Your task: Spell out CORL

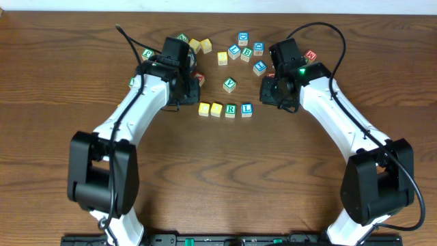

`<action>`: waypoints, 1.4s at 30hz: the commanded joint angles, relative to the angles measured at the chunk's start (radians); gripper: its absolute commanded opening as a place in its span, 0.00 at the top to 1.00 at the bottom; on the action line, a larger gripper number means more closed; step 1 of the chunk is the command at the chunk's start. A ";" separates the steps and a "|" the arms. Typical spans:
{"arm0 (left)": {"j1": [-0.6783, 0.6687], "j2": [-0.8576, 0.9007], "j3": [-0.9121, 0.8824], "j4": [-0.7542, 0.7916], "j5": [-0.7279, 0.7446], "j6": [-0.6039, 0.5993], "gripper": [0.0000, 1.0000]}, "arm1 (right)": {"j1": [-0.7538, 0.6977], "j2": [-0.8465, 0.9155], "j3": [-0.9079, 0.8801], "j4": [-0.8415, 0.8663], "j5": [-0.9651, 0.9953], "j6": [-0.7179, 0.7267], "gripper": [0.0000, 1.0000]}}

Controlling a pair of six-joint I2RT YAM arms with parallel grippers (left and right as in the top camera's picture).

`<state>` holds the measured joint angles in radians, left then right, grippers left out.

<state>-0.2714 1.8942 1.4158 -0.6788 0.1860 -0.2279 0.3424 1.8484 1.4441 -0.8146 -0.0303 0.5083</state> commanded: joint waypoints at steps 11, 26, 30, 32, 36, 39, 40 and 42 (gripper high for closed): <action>0.002 0.089 -0.003 0.031 0.008 0.025 0.90 | -0.016 0.011 -0.030 0.011 0.002 0.003 0.67; 0.001 0.131 -0.005 0.035 0.009 0.029 0.92 | -0.019 0.011 -0.033 0.019 0.005 0.003 0.65; -0.011 0.131 -0.005 0.034 0.009 0.029 0.92 | -0.023 0.011 -0.032 0.019 0.006 0.003 0.64; -0.026 0.131 -0.005 0.034 0.009 0.029 0.92 | -0.023 0.011 -0.033 0.018 0.010 0.003 0.64; -0.042 0.131 -0.005 0.034 0.008 0.029 0.92 | -0.023 0.011 -0.033 0.018 0.013 0.003 0.63; -0.044 0.131 -0.005 0.034 0.009 0.029 0.92 | -0.023 0.011 -0.033 0.017 0.013 0.003 0.63; -0.044 0.131 -0.005 0.033 0.009 0.029 0.92 | -0.023 0.011 -0.033 0.017 0.013 0.003 0.63; -0.044 0.131 -0.005 0.033 0.009 0.029 0.92 | -0.023 0.011 -0.033 0.017 0.013 0.003 0.63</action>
<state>-0.3183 2.0163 1.4151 -0.6437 0.1864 -0.2085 0.3290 1.8484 1.4178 -0.7967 -0.0292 0.5083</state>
